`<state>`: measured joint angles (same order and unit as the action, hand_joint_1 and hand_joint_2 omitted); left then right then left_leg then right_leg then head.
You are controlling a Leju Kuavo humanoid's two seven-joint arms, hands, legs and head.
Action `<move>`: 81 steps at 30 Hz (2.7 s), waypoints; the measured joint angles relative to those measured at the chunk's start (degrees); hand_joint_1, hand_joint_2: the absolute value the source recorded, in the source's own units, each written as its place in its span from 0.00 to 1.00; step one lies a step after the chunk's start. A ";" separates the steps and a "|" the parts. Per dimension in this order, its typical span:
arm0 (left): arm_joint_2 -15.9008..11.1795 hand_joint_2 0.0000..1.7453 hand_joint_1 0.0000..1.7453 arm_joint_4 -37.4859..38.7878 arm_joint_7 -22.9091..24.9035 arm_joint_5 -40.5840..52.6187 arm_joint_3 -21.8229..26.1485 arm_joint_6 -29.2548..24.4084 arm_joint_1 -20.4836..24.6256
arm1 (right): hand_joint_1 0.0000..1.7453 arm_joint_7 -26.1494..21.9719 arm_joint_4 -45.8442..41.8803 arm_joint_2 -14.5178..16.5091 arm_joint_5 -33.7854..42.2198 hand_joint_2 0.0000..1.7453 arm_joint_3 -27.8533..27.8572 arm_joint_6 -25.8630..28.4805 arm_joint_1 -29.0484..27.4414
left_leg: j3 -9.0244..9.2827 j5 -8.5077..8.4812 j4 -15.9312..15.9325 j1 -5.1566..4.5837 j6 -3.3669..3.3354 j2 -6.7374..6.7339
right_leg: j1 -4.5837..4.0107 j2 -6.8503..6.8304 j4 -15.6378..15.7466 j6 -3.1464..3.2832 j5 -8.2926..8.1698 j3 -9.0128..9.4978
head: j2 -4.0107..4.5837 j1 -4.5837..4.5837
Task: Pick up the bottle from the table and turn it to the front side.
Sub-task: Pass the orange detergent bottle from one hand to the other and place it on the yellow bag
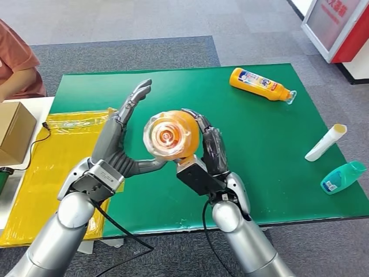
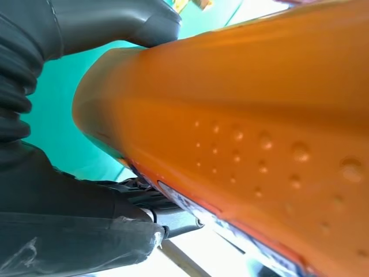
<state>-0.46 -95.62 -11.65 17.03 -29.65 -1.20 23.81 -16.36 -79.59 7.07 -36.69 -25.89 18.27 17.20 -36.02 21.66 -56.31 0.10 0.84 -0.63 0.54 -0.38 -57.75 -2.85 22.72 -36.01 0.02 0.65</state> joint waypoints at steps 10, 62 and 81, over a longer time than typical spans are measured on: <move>0.78 1.00 0.00 2.14 0.23 0.21 -0.76 0.11 1.44 | 1.00 0.54 -0.41 0.10 -0.43 1.00 -1.18 -0.16 0.58 | 0.00 0.00 0.00 0.00 0.00 0.00 | 0.00 0.00 0.00 0.00 0.00 0.00 | 0.00 0.01; 4.65 1.00 1.00 7.03 1.68 -7.27 -5.33 1.91 6.58 | 0.00 -0.15 12.76 3.49 -3.01 1.00 -3.74 5.14 6.55 | 0.00 -0.08 -0.01 0.00 0.06 -0.01 | 0.00 0.01 0.00 0.00 -0.05 -0.03 | 0.00 0.00; 2.72 1.00 1.00 -0.40 -4.94 4.32 -1.64 -13.34 -1.86 | 0.00 3.92 15.60 2.49 5.95 1.00 3.94 1.05 4.57 | -0.07 -0.05 -0.02 -0.02 0.03 0.03 | 0.03 -0.02 0.02 -0.06 -0.05 0.01 | 0.00 0.12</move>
<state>2.26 -96.02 -16.59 21.35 -31.29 -14.54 21.94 -12.44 -63.99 9.56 -30.75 -21.96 19.33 21.77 -36.09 21.61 -56.33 0.07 0.87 -0.60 0.56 -0.40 -57.73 -2.91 22.67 -36.00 0.02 0.77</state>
